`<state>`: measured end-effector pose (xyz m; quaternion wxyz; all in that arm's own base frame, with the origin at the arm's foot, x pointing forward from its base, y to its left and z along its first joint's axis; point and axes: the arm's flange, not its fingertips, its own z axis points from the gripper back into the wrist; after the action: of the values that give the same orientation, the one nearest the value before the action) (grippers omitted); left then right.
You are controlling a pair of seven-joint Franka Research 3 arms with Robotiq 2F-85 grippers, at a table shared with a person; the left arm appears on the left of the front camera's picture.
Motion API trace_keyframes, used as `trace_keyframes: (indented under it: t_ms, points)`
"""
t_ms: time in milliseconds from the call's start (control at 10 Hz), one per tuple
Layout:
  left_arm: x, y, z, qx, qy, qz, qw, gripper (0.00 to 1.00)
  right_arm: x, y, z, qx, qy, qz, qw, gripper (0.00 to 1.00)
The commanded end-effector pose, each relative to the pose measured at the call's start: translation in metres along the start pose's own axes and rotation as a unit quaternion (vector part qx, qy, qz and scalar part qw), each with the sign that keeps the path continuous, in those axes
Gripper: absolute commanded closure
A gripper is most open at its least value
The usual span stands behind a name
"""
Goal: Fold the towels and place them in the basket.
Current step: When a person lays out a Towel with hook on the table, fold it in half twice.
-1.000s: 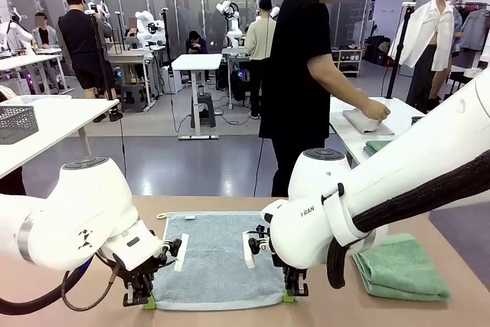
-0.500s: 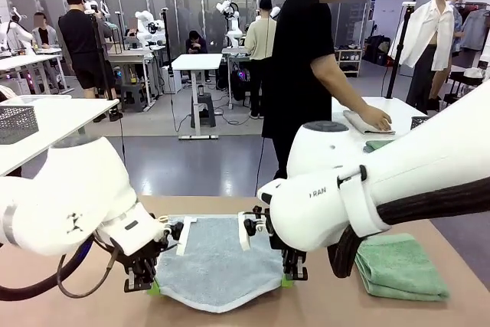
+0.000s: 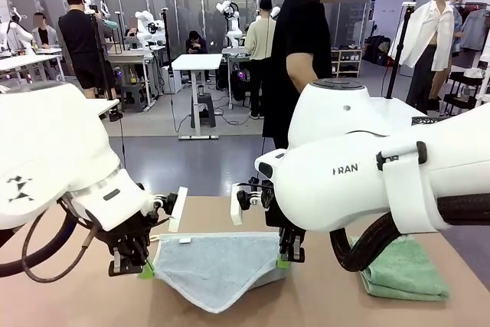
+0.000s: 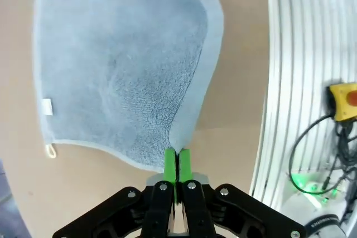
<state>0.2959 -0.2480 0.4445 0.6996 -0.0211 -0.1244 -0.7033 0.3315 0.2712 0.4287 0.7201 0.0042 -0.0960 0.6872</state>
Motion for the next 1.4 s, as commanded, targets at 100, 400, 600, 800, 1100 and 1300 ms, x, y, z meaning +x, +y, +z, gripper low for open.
trace_keyframes:
  t_ms: [100, 400, 600, 800, 1100, 1300]
  points:
    - [0.0, 0.022, 0.009, 0.001, 0.022, 0.013, 1.0, 1.0, 0.007, -0.023, -0.003, 0.001, 0.006, -0.024, 1.0, 1.0]
    - [0.011, 0.091, 0.001, -0.011, 0.045, 0.021, 0.999, 1.0, 0.016, -0.088, -0.013, 0.022, 0.011, -0.026, 0.999, 1.0]
    - [0.011, 0.135, -0.004, -0.034, 0.053, 0.045, 0.997, 1.0, 0.019, -0.13, -0.022, 0.03, 0.024, -0.025, 0.999, 1.0]
    - [0.004, 0.176, -0.014, -0.046, 0.063, 0.061, 0.995, 1.0, 0.018, -0.173, -0.039, 0.035, 0.034, -0.018, 0.999, 1.0]
    - [-0.012, 0.216, -0.036, -0.079, 0.061, 0.093, 0.991, 1.0, 0.019, -0.222, -0.065, 0.04, 0.029, -0.027, 0.998, 1.0]
    - [-0.019, 0.224, -0.043, -0.09, 0.058, 0.105, 0.989, 1.0, 0.012, -0.238, -0.077, 0.048, 0.016, -0.042, 0.998, 1.0]
